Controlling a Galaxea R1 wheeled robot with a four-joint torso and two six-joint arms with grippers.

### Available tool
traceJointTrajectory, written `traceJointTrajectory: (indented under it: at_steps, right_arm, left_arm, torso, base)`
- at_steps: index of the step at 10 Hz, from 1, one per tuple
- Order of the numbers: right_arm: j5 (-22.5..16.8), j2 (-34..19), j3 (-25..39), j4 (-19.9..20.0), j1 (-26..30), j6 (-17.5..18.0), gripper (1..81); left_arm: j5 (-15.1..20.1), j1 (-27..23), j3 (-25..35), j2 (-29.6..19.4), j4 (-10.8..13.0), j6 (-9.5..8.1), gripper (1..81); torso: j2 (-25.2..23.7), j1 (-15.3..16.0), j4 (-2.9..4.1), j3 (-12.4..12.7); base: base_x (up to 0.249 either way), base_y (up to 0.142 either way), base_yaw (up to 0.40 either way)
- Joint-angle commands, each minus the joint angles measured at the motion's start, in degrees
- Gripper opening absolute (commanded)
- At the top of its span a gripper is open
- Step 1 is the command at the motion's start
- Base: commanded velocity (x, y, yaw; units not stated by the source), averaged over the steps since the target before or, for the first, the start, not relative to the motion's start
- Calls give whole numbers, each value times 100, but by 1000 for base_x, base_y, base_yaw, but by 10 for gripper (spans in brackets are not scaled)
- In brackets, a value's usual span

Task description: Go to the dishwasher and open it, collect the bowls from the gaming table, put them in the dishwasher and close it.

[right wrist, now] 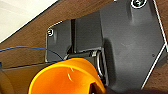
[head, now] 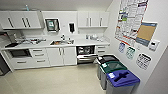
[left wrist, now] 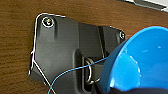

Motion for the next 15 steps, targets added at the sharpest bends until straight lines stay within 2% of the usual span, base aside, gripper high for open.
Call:
traceJointTrajectory:
  at_steps: [1, 15]
  right_arm:
    - [-206, -42, 15, -107, 194, -22, 10]
    - [-215, -33, 15, -107, 194, -31, 10]
  left_arm:
    - [194, -198, 65, -120, 3, 15, 10]
    - [124, -198, 65, -164, -23, 6, 10]
  torso:
    - [0, 0, 0, 0]
    - [2, 0, 0, 0]
  base:
    - [191, 0, 0]
    - [166, 0, 0]
